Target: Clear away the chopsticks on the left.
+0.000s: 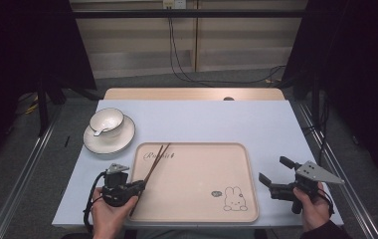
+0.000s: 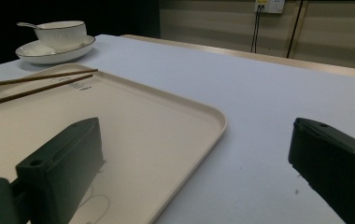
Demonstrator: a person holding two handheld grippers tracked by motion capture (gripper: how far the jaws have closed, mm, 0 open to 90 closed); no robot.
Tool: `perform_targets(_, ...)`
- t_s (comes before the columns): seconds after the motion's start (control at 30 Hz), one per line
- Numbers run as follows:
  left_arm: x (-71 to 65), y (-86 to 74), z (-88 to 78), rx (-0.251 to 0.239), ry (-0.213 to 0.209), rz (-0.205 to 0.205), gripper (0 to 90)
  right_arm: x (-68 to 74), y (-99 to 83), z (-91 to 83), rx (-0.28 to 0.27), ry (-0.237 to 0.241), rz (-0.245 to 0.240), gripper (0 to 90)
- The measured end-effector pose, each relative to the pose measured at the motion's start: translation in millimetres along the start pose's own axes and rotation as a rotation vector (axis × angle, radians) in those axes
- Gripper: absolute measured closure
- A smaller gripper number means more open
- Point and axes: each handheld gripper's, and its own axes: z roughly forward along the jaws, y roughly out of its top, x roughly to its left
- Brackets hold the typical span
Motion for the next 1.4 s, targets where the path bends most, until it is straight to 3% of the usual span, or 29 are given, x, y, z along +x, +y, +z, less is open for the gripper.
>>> perform_targets(0.17, -3.6, -0.7, 5.5, 0.035, 0.033, 0.022, 84.4, -0.2, 0.0, 0.4, 0.000, 0.001, -0.003, 2.8)
perform_targets(0.43, -8.5, -2.7, 14.2, 0.080, 0.042, 0.045, 84.3, 0.1, 0.0, 0.5, 0.002, 0.004, -0.003, 2.8)
perform_targets(0.83, -7.2, -2.5, 19.3, 0.086, 0.048, 0.060, 83.9, 0.2, -0.1, 0.7, 0.003, 0.009, -0.006, 2.8)
perform_targets(1.3, -6.8, -1.7, 19.1, 0.091, 0.004, 0.077, 78.6, -0.1, -0.1, 1.2, 0.004, 0.005, -0.003, 2.9)
perform_targets(1.4, -9.3, -1.4, 17.4, 0.055, -0.025, 0.088, 73.7, -0.4, -0.1, 0.8, 0.002, 0.004, -0.004, 2.8)
